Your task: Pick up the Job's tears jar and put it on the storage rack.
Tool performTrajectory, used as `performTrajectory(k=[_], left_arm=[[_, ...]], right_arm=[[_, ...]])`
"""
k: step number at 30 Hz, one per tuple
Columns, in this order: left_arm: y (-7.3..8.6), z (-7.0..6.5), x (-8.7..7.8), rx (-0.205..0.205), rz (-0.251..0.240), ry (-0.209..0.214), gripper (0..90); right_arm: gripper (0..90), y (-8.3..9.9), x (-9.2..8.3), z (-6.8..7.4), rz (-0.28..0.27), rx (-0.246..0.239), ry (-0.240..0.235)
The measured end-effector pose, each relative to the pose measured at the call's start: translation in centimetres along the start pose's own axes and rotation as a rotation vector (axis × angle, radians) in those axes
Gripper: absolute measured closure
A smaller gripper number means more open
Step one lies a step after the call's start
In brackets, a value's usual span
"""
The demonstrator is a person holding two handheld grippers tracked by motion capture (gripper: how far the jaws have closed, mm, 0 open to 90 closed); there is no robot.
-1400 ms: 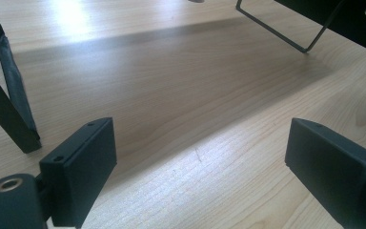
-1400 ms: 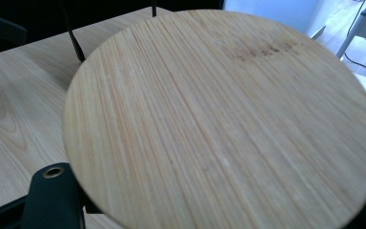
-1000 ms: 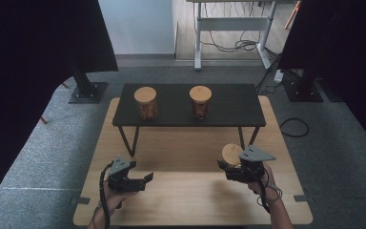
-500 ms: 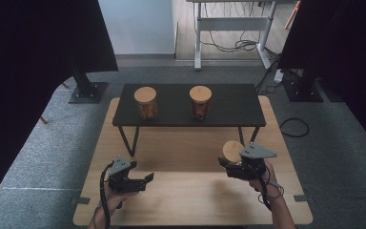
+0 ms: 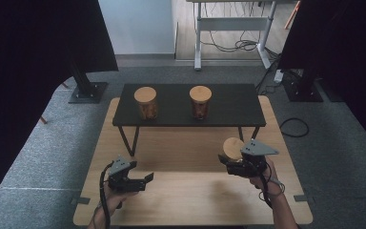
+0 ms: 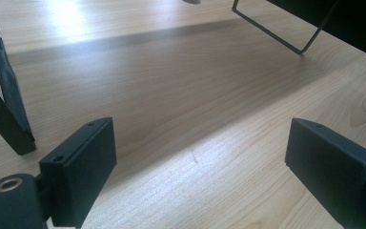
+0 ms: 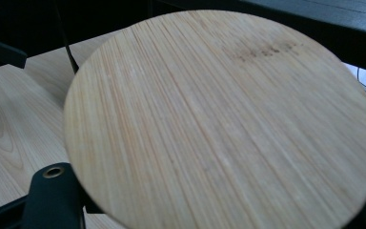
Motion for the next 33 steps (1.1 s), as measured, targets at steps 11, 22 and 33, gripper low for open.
performTrajectory(k=[11, 22, 33], left_arm=[[0.0, -0.1, 0.0, 0.002, 0.001, 0.002, 9.5], [0.0, -0.1, 0.1, 0.003, 0.004, 0.002, 9.5], [0.1, -0.2, 0.1, 0.006, 0.003, 0.002, 9.5]], right_arm=[[24.4, -0.7, -0.4, -0.3, -0.009, 0.002, 0.012], [24.4, -1.7, -0.7, -0.6, -0.015, 0.001, 0.018], [24.4, -2.7, -0.8, -0.8, -0.029, -0.008, 0.022]])
Point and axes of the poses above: each handheld gripper's, and its own axes: x roughly forward along the jaws, y roughly out of its underside, z roughly to its left, the point moved 10 cm from there along x, roughly forward along the jaws, and after that the axes turned 6 degrees about -z, right-handed, at the moved point
